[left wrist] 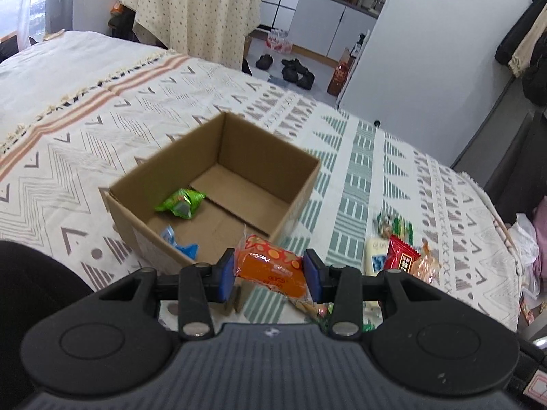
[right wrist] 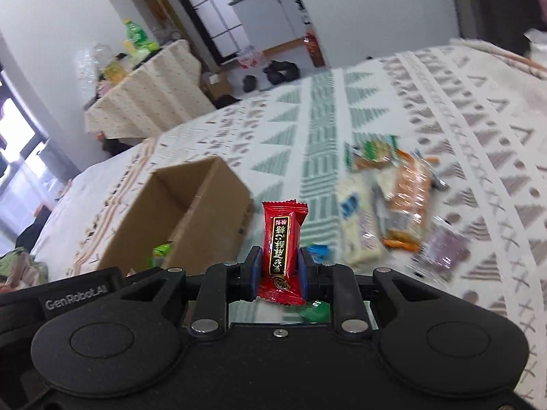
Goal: Organize snacks
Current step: 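Carry both snacks into the cardboard box and open both grippers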
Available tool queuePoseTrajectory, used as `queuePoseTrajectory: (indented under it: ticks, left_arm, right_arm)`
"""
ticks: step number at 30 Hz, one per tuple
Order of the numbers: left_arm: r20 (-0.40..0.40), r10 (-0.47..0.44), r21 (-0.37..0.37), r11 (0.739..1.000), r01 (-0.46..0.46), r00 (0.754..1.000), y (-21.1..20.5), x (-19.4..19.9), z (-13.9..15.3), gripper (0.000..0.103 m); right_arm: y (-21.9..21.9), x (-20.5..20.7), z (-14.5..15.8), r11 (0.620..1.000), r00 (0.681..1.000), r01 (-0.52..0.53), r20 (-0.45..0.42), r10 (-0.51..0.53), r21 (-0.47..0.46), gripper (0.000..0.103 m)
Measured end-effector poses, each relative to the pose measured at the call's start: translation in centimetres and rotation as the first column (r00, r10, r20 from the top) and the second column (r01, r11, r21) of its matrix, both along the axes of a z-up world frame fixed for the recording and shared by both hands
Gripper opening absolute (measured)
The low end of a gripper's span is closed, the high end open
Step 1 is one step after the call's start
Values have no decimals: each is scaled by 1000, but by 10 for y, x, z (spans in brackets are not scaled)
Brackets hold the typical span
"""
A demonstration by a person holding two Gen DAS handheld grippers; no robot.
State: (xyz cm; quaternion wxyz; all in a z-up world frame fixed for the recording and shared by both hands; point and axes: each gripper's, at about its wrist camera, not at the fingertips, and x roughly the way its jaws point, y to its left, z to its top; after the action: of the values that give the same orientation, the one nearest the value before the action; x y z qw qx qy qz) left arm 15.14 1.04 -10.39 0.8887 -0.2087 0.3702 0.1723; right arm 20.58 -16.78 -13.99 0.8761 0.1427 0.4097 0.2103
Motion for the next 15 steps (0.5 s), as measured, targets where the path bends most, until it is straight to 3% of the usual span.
queuePoseTrajectory:
  ticks: [15]
  left_arm:
    - [37, 109, -33, 994, -108, 993, 61, -2, 17, 41]
  right_arm:
    - [38, 11, 30, 997, 997, -61, 42, 59, 44, 22]
